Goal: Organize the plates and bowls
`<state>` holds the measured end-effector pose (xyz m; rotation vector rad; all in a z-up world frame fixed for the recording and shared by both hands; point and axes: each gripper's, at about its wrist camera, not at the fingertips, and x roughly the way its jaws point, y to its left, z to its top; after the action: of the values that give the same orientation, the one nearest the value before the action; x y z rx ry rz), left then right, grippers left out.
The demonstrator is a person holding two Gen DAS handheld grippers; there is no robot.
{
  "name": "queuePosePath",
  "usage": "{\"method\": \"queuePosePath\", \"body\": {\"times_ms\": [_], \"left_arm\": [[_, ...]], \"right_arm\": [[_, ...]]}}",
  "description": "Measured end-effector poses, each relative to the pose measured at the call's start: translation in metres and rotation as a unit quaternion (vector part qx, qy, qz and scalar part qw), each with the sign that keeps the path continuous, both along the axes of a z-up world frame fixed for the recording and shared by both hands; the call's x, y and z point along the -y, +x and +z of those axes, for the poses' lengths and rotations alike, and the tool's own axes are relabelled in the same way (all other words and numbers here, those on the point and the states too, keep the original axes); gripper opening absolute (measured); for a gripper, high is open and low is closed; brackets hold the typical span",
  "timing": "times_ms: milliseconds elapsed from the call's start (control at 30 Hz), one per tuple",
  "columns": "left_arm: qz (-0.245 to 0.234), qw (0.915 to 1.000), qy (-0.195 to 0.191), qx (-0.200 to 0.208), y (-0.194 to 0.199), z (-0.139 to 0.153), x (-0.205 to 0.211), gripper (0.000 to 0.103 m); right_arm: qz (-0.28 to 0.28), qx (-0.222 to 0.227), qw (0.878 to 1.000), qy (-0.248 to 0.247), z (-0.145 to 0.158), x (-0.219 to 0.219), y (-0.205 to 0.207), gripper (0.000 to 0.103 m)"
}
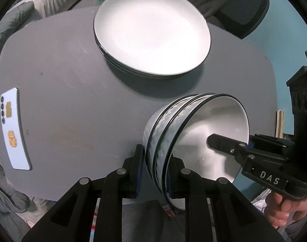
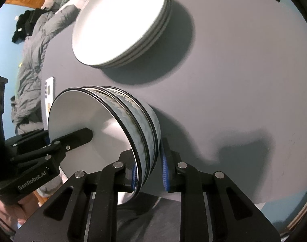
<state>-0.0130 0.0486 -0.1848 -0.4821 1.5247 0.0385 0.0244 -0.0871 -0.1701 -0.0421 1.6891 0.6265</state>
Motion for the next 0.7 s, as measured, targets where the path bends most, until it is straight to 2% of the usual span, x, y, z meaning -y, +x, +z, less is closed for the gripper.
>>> {"method": "queuePosePath", "body": {"times_ms": [300,433,700], "left_arm": [[0.013,0.9995,-0.003,0.029,0.018,0.035,-0.014,0.018],[0.016,0.9989,0.008,0.043,0.038,0.046,-0.025,0.018],[0.023,0.9983,0.019,0.051,0.072,0.042,-0.047,0.018]], "right_arm": [[0.013,0.037,0.999,0.003,0.044,-0.026,0.027,0.019],[0.018,0.051,0.998,0.01,0.052,-0.039,0.043,0.02],[0.017,0.071,0.997,0.014,0.054,-0.069,0.078,0.019]]}}
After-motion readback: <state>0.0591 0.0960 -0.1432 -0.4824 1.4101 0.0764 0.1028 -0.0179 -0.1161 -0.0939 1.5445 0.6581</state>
